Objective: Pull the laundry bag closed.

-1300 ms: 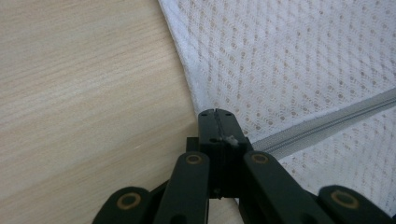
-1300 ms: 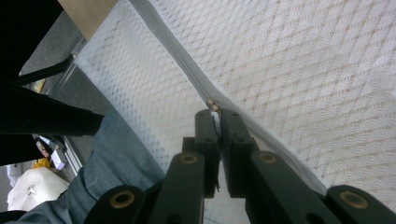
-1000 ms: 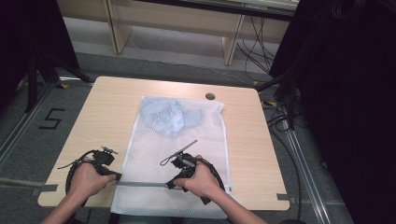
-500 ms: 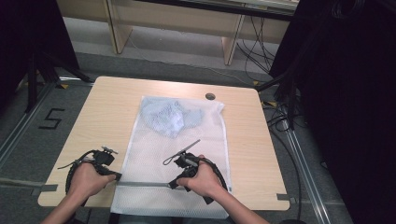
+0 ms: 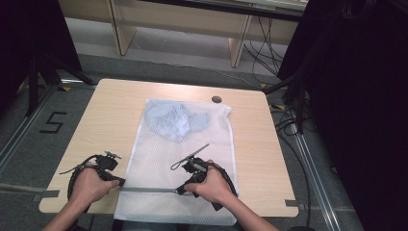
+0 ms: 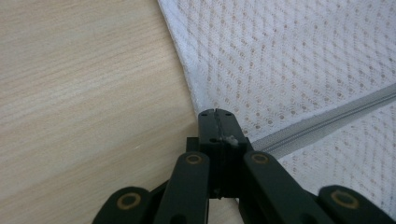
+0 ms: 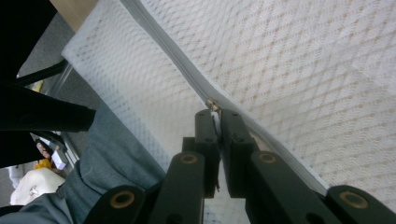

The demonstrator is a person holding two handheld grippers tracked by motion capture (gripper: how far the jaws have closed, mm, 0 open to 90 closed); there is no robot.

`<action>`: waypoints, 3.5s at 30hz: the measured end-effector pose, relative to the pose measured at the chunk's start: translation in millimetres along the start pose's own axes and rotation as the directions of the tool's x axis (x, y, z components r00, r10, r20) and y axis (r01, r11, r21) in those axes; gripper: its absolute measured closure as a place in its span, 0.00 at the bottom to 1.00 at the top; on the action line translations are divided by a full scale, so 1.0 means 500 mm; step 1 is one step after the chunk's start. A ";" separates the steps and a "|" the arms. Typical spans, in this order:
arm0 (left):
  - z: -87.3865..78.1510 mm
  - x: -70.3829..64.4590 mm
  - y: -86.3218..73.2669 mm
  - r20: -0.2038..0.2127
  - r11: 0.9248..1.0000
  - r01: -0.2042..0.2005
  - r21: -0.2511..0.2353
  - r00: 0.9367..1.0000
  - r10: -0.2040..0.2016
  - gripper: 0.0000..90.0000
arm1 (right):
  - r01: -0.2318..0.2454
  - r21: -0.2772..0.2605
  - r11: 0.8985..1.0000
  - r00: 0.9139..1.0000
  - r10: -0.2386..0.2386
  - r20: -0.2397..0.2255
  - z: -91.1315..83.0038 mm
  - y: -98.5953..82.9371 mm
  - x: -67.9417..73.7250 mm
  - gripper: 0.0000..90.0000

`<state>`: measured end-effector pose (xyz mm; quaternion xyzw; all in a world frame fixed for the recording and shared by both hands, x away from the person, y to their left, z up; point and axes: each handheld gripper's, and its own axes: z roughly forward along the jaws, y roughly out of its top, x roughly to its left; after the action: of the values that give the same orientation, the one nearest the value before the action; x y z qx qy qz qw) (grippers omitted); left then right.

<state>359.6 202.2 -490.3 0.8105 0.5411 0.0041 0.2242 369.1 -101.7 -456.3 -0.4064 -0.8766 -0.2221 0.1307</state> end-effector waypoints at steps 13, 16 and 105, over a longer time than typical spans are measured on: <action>-0.001 0.004 0.002 -0.006 0.999 -0.031 0.005 0.999 0.031 1.00 | -0.009 0.006 1.000 1.000 0.009 -0.002 -0.008 -0.007 -0.009 0.97; -0.001 0.004 0.002 -0.007 0.999 -0.033 0.006 0.999 0.033 1.00 | -0.001 0.002 1.000 1.000 0.001 0.002 -0.010 -0.008 -0.012 0.97; 0.000 -0.003 0.000 -0.006 1.000 0.006 0.001 1.000 -0.006 1.00 | -0.044 -0.028 0.999 0.999 0.044 0.013 -0.051 -0.060 -0.063 0.97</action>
<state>358.8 200.8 -489.9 0.8090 0.5443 0.0056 0.2220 367.4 -152.1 -455.5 -0.4290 -0.8651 -0.2285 0.1239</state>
